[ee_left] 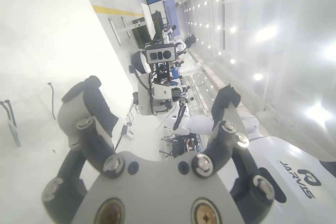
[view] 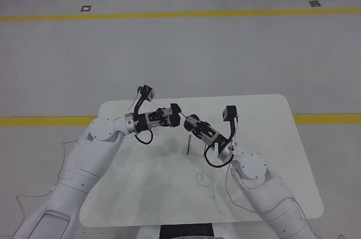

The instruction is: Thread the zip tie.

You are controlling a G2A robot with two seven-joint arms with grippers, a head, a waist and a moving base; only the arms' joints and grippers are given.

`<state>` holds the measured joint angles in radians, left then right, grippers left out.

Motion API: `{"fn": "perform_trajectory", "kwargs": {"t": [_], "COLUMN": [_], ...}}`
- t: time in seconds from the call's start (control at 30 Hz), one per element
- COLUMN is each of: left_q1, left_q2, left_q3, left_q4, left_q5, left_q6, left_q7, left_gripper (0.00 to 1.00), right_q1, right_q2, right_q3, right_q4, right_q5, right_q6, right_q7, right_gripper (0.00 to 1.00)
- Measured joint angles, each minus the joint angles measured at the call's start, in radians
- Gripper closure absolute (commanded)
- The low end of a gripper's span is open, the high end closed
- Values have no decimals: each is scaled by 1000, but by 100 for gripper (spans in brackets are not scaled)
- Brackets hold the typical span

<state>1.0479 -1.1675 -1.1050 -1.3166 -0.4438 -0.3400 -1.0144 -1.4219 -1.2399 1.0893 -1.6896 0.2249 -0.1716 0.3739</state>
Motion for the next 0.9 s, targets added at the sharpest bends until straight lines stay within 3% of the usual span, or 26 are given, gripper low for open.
{"fn": "perform_trajectory", "kwargs": {"t": [0.07,0.23,0.57,0.73,0.8,0.9], "left_q1": [10,69,128,151,156,162], "left_q2": [0,0,-10,-23,-27,-34], "left_q3": [-2,-34,-63,-62,-63,-67], "left_q4": [-15,-100,-159,-174,-180,-190], "left_q5": [3,79,166,189,203,219], "left_q6": [0,0,0,0,0,0], "left_q7": [30,172,277,336,353,371], "left_gripper": [0,0,3,24,39,50], "right_q1": [-4,-35,-58,-66,-69,-68], "right_q2": [-1,-3,-9,-11,-13,-16], "right_q3": [-1,0,2,1,-1,-4], "right_q4": [-3,-18,-30,-29,-30,-31], "right_q5": [2,-24,-63,-75,-79,-82], "right_q6": [0,-13,-30,-34,-35,-35], "right_q7": [-10,-73,-146,-161,-170,-183], "right_gripper": [100,100,100,100,100,100]}}
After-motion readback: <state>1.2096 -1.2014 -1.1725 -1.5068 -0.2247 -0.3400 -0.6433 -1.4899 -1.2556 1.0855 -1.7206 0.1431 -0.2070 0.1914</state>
